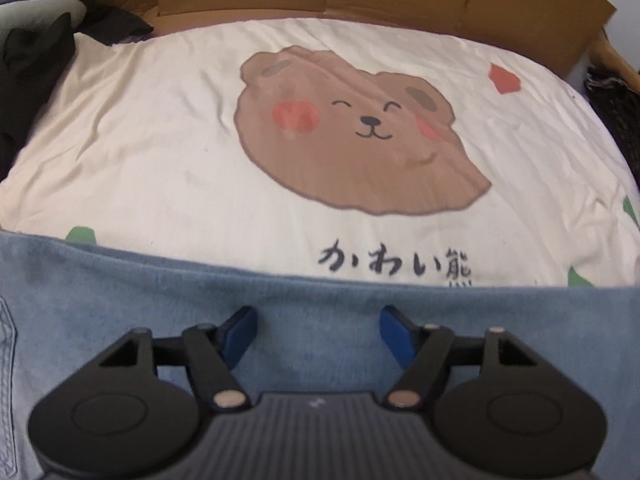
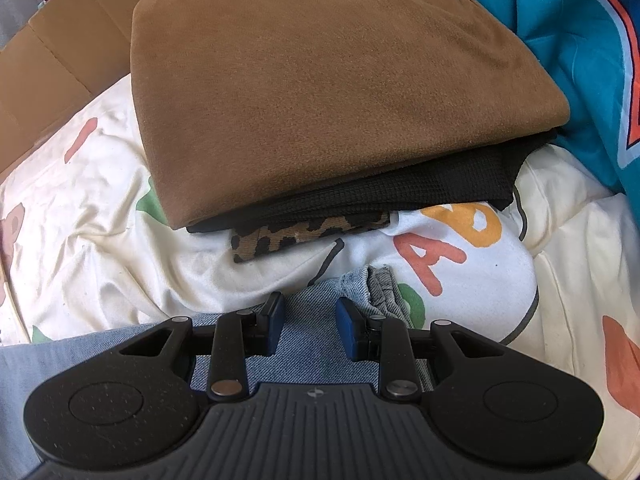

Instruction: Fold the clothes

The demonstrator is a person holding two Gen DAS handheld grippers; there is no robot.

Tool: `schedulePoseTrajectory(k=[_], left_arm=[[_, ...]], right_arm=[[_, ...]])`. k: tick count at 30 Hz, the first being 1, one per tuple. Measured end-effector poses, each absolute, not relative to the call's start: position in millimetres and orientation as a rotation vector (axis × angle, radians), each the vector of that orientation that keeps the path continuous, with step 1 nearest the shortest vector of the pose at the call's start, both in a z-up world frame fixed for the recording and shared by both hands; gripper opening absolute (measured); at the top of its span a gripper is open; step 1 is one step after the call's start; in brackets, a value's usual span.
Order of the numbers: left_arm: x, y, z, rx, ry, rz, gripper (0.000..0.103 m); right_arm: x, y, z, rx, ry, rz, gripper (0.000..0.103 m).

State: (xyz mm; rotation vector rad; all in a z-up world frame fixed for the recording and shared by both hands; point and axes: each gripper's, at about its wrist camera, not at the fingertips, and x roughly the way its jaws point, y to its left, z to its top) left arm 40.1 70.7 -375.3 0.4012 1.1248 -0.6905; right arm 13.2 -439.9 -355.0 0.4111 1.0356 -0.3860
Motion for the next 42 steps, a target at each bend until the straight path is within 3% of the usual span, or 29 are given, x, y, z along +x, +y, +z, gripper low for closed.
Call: schedulePoseTrajectory(k=[18, 23, 25, 27, 40, 41, 42], left_arm=[[62.7, 44.1, -375.3, 0.517, 1.275, -0.688, 0.074], [69.2, 38.6, -372.0, 0.537, 1.332, -0.671, 0.070], [72.4, 40.0, -368.1, 0.529, 1.357, -0.653, 0.061], [76.2, 43.6, -361.9, 0.513, 1.376, -0.630, 0.058], [81.1, 87.0, -311.5, 0.506, 1.364, -0.504, 0.059], [80.7, 88.7, -307.5, 0.504, 1.360, -0.501, 0.059], [80.2, 90.3, -303.5, 0.503, 1.356, -0.497, 0.059]], right_arm=[[-64.1, -501.2, -319.5, 0.633, 0.953, -0.341, 0.039], [-89.3, -510.7, -333.6, 0.700, 0.962, -0.315, 0.039], [-96.7, -507.8, -341.3, 0.714, 0.976, -0.288, 0.039], [-102.8, -505.3, -350.1, 0.727, 0.995, -0.254, 0.041], [-102.0, -520.2, -386.6, 0.836, 1.013, -0.118, 0.046], [-100.9, -522.0, -386.6, 0.841, 1.018, -0.099, 0.046], [-100.0, -523.7, -385.1, 0.849, 1.026, -0.078, 0.039]])
